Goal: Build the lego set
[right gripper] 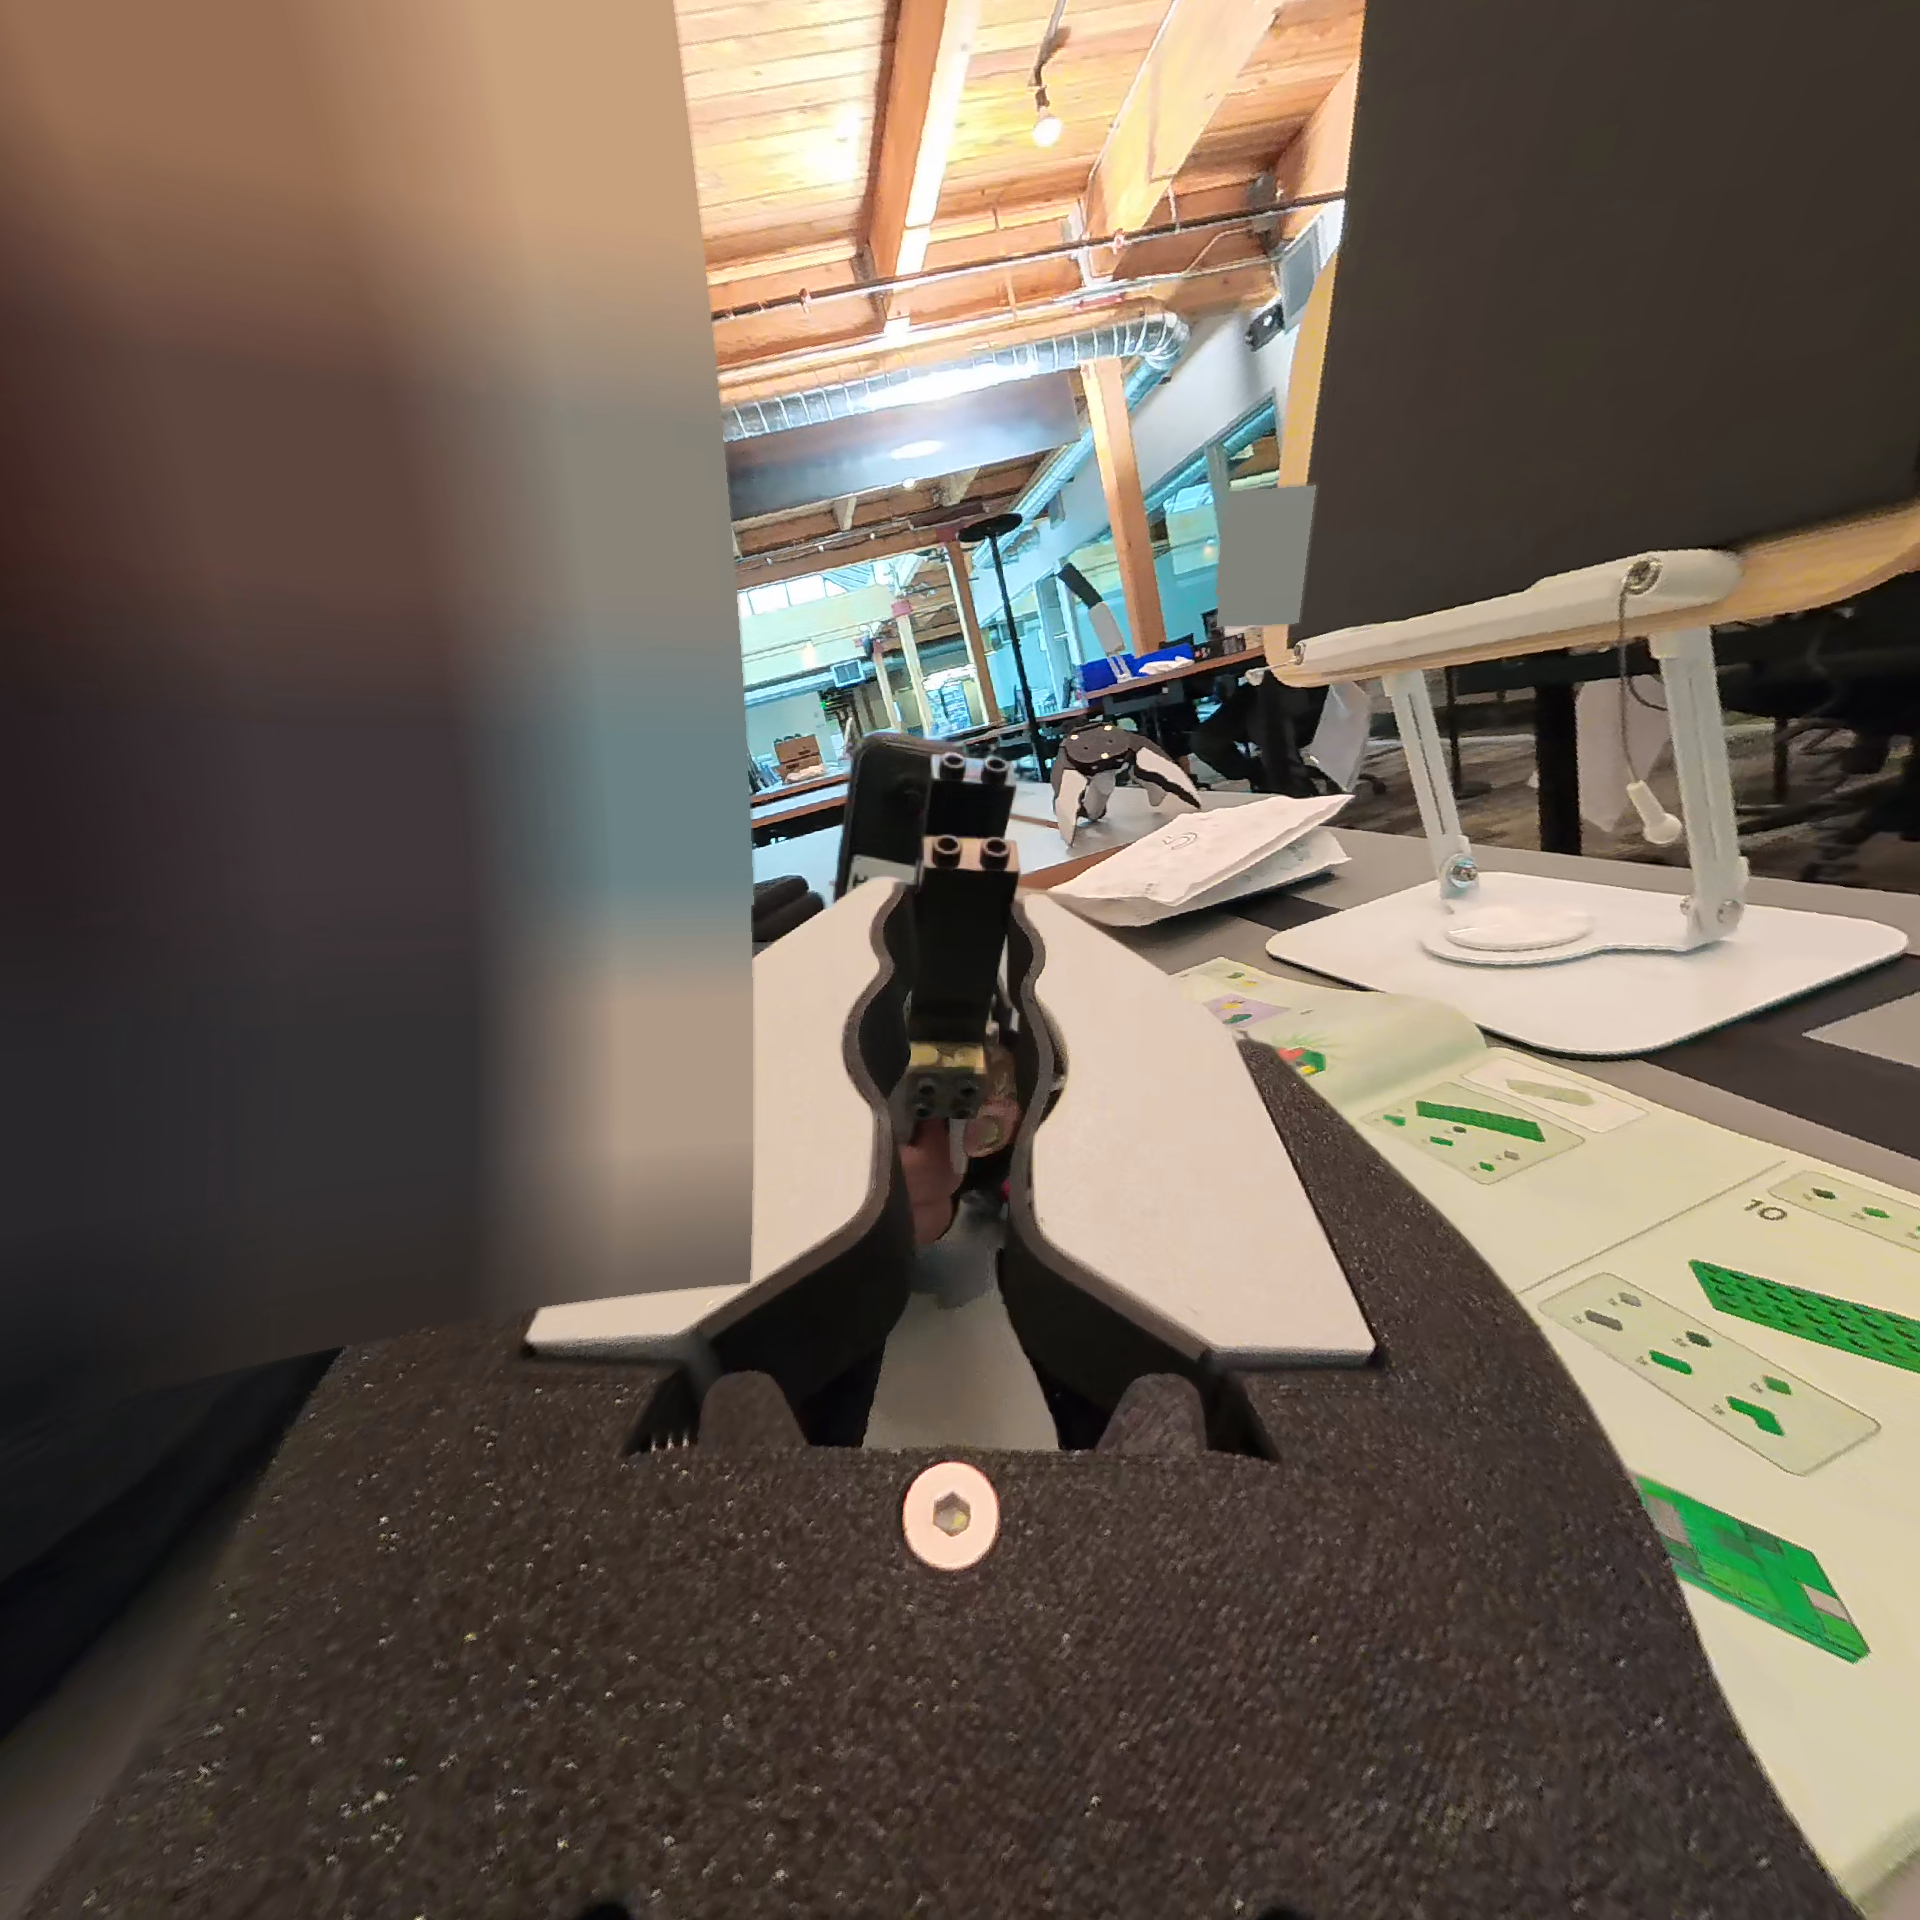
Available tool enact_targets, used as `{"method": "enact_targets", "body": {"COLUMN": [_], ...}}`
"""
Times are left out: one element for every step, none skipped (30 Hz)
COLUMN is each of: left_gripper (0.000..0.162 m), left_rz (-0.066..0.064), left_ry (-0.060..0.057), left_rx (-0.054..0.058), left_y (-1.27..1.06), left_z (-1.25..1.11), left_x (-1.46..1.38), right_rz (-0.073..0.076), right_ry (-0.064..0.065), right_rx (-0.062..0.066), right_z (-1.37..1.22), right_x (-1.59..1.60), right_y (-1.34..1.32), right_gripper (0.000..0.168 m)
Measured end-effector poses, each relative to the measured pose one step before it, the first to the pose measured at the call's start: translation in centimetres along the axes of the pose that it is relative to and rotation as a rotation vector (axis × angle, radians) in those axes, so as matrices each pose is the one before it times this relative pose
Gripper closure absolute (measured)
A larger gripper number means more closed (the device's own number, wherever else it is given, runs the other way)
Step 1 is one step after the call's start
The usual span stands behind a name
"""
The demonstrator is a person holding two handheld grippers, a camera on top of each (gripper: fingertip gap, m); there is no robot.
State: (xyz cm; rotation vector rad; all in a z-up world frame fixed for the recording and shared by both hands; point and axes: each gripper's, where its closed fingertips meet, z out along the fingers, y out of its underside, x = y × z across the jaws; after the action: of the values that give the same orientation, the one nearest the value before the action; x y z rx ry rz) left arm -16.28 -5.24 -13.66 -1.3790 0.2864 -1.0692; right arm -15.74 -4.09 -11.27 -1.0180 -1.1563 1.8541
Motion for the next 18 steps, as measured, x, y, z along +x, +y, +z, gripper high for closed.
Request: {"method": "enact_targets", "body": {"left_gripper": [0.138,0.138,0.138,0.138,0.138,0.137,0.138,0.138,0.138,0.138,0.137,0.137,0.137,0.138,0.138,0.138,0.138,0.138], "left_rz": [-0.0104,0.0009,0.0098,0.0104,0.0046,-0.0013,-0.0043,-0.0038,0.0030,0.0103,0.0098,0.0023,-0.0069,-0.0109,-0.0058,0.0045,0.0098,0.0085], "left_ry": [0.0025,-0.0029,-0.0048,0.0016,0.0067,0.0069,0.0074,0.0057,0.0008,-0.0029,-0.0026,0.0006,0.0037,0.0054,0.0028,-0.0022,-0.0026,-0.0007], "left_rx": [0.0130,0.0028,-0.0060,-0.0076,-0.0010,0.0033,0.0024,0.0029,0.0015,-0.0040,-0.0060,-0.0014,0.0046,0.0100,0.0100,0.0033,-0.0024,-0.0025], "left_y": [-0.137,-0.048,0.047,0.089,0.015,-0.016,-0.020,-0.030,-0.043,0.026,0.074,0.051,-0.005,-0.100,-0.126,-0.063,-0.006,0.006], "left_z": [-0.067,-0.052,-0.005,0.058,0.097,0.083,0.037,-0.028,-0.037,0.024,0.082,0.100,0.047,-0.018,-0.069,-0.060,-0.009,0.041], "left_x": [-0.025,-0.049,-0.025,0.102,0.173,0.146,0.089,0.047,0.019,0.029,0.066,0.077,0.034,0.016,0.001,-0.021,0.013,0.063], "right_rz": [-0.0077,-0.0017,0.0003,0.0002,0.0059,0.0004,-0.0043,-0.0034,-0.0006,0.0065,0.0066,0.0014,-0.0020,-0.0087,-0.0026,0.0031,0.0076,0.0034], "right_ry": [0.0071,0.0003,-0.0059,-0.0081,-0.0128,-0.0024,0.0030,0.0027,-0.0022,-0.0094,-0.0111,-0.0065,0.0039,0.0114,0.0033,-0.0014,-0.0087,-0.0086], "right_rx": [0.0017,-0.0032,-0.0050,-0.0001,0.0083,0.0102,0.0018,-0.0027,-0.0009,0.0001,0.0019,0.0032,0.0001,0.0009,0.0031,0.0005,-0.0004,0.0031], "right_z": [0.062,0.076,-0.001,-0.054,-0.098,-0.036,0.059,0.080,0.024,-0.028,-0.077,-0.084,-0.041,0.044,0.095,0.078,0.006,-0.057], "right_x": [0.047,-0.042,-0.108,-0.121,-0.147,-0.001,0.017,0.010,-0.065,-0.118,-0.133,-0.087,0.051,0.125,0.028,-0.020,-0.108,-0.105], "right_y": [-0.035,0.022,0.072,0.021,-0.107,-0.133,-0.060,0.005,0.021,0.009,-0.015,-0.047,-0.045,-0.032,-0.030,0.023,0.026,-0.022], "right_gripper": [0.153,0.153,0.153,0.153,0.153,0.153,0.153,0.153,0.152,0.153,0.153,0.153,0.153,0.153,0.152,0.153,0.153,0.153]}}
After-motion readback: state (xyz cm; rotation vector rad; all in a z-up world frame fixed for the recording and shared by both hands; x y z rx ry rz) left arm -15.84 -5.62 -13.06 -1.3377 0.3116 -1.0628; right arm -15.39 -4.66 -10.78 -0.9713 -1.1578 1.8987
